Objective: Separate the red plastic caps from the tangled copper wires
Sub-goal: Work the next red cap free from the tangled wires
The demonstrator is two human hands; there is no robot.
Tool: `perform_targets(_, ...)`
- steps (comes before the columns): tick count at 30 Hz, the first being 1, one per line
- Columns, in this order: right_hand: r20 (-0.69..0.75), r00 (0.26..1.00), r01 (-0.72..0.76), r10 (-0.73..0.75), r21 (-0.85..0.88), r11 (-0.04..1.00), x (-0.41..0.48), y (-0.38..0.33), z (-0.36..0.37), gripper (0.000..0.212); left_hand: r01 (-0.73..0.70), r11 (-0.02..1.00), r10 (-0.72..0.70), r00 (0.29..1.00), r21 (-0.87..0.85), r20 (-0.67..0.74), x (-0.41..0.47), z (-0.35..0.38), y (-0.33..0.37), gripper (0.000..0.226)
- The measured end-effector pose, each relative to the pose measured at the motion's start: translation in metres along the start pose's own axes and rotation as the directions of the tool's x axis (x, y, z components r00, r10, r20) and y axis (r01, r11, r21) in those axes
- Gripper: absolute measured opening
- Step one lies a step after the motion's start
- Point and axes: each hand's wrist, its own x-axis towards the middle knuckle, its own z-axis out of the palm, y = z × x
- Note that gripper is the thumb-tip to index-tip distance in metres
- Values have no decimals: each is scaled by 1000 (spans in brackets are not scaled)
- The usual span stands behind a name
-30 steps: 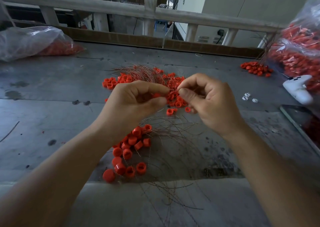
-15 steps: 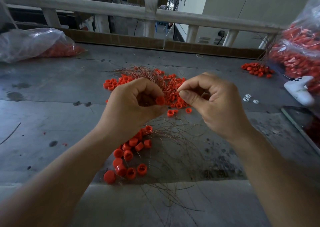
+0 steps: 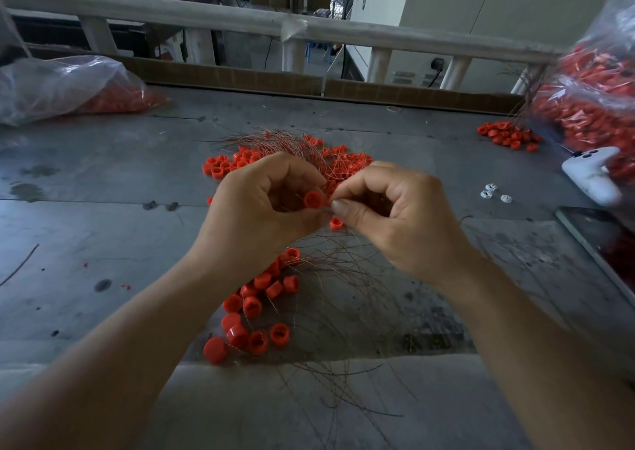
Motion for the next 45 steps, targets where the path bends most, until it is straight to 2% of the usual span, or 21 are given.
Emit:
perform_targets(8,11,1000,-28,28,0,1000,-1,1,-1,10,30,995,-27,999,-97,35,-1,2,2,23)
perform_targets(15,-37,999,-39,37,-32,999,0,2,-5,9,183,902,-129,979,-391,160,0,-3,-3,29)
perform_targets(22,-55,998,-36,37,14,999,1,1,-9,14,193,884,-98,967,-427,234,0,-5,-4,37)
perform_targets(28,-44,999,-25,26,27,999,0,0,-9,13,190,879,-96,969,-438,227,0,-5,-1,32)
perform_targets(41,-34,999,-40,41,41,998,0,0,-9,12,197,878,-113,971,-436,212,1,-5,0,35)
perform_targets(45,-6,998,-61,61,94,994,1,0,-11,13,219,870,-140,969,-443,204,1,-7,0,33)
